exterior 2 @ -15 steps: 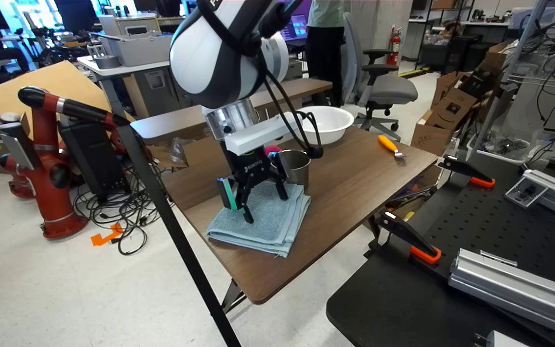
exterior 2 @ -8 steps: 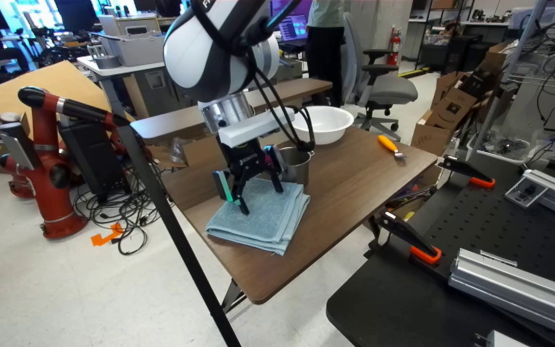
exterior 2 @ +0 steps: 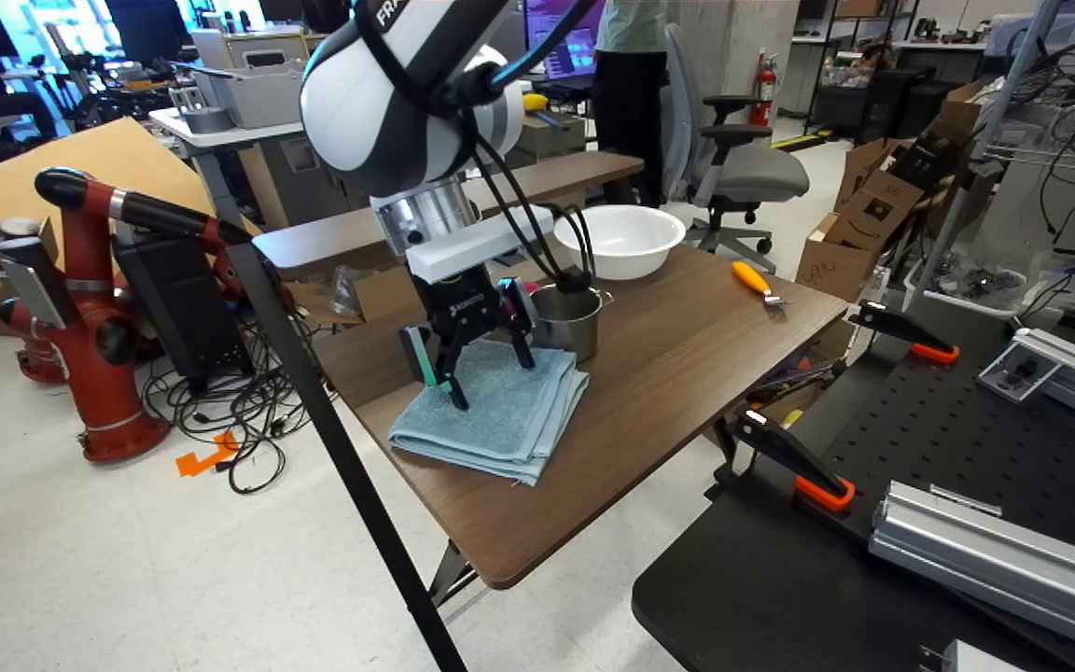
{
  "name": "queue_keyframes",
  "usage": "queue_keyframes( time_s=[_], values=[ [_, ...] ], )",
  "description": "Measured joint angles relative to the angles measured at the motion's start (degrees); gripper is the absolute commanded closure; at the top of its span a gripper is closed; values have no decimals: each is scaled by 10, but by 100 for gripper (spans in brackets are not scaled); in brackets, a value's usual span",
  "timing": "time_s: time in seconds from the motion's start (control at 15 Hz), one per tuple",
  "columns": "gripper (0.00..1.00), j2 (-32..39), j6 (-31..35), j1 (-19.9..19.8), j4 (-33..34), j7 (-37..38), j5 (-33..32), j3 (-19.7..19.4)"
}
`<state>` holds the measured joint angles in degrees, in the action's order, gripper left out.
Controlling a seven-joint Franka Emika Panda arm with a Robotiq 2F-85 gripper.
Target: Move the towel to the middle of the table
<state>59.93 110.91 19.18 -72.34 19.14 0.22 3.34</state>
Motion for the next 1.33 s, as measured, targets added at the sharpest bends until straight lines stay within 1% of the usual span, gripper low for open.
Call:
queue_keyframes(
  time_s=[0.27, 0.67, 1.33],
  values=[
    [0, 0, 0, 17, 10, 14, -9, 0],
    [0, 1, 2, 47, 6, 23, -12, 0],
    [0, 10, 6, 42, 11, 38, -12, -26]
  ],
)
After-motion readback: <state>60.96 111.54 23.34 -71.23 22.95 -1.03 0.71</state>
